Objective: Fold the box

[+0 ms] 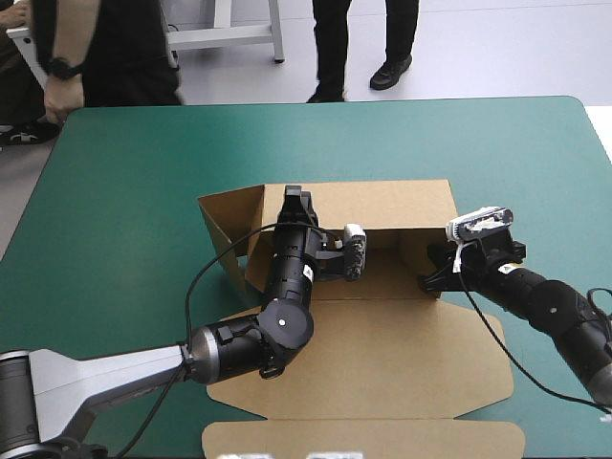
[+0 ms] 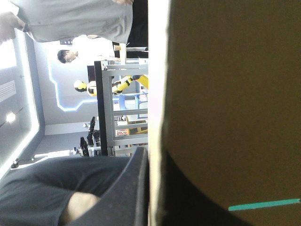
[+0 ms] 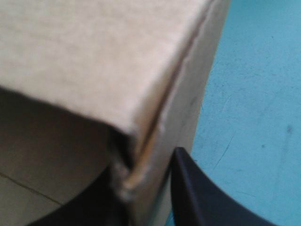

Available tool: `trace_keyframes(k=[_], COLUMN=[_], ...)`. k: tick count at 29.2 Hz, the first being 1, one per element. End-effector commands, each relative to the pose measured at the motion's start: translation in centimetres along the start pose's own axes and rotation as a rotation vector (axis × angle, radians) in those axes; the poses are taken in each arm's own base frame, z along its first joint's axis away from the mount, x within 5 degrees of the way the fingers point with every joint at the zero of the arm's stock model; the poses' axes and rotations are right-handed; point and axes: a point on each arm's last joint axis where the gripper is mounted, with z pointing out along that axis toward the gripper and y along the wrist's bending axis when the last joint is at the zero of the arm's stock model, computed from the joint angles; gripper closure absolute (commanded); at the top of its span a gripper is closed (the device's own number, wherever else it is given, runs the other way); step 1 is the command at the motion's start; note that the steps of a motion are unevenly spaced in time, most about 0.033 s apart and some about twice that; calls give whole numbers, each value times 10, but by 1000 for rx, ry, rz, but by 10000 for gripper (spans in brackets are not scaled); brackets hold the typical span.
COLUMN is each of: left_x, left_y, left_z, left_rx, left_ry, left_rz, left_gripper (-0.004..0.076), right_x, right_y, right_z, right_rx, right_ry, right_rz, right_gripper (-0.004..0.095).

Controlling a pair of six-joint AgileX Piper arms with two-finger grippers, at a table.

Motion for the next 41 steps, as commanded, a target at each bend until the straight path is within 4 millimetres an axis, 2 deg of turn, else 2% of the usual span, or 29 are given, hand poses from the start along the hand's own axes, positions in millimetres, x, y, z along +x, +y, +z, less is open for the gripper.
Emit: trace_keyframes(k=[1, 9, 12, 15, 19, 21, 23, 29, 34, 39, 41], left_x=[-2, -3, -3, -1, 6, 5, 4, 3, -1, -11, -15], left_y=[26, 27, 27, 28, 30, 31, 31, 30, 29, 29, 28], left_z=[-10, -10, -10, -7, -1, -1, -1, -1, -8, -21, -28], left_rx=[-82, -91, -91, -89, -97, -104, -107, -100, -105, -144, -160], left_ry=[-58, -65, -65, -62, -42, -46, -55, -74, -61, -89, -83], left_rz=[-39, -30, -30, -31, -30, -23, -17, -14, -89, -66, -67], left_gripper=[734, 733, 706, 615, 379, 294, 260, 259, 259, 259, 259], right_x=[-13, -14, -13, -12, -12, -12, -12, -13, -17, -26, -35], right_y=[0, -1, 0, 1, 1, 1, 1, 0, -4, -8, -11], right_z=[-7, -7, -7, -7, -7, -7, -6, -6, -6, 4, 16], right_rx=[16, 30, 22, 4, 4, 5, 7, 21, 64, 76, 76], right_ry=[-72, -82, -75, -60, -60, -61, -61, -73, -110, -110, -102], right_rz=[-26, -24, -24, -25, -25, -25, -17, -8, -2, 10, 11], right_gripper=[922, 924, 924, 924, 924, 924, 924, 924, 924, 924, 924])
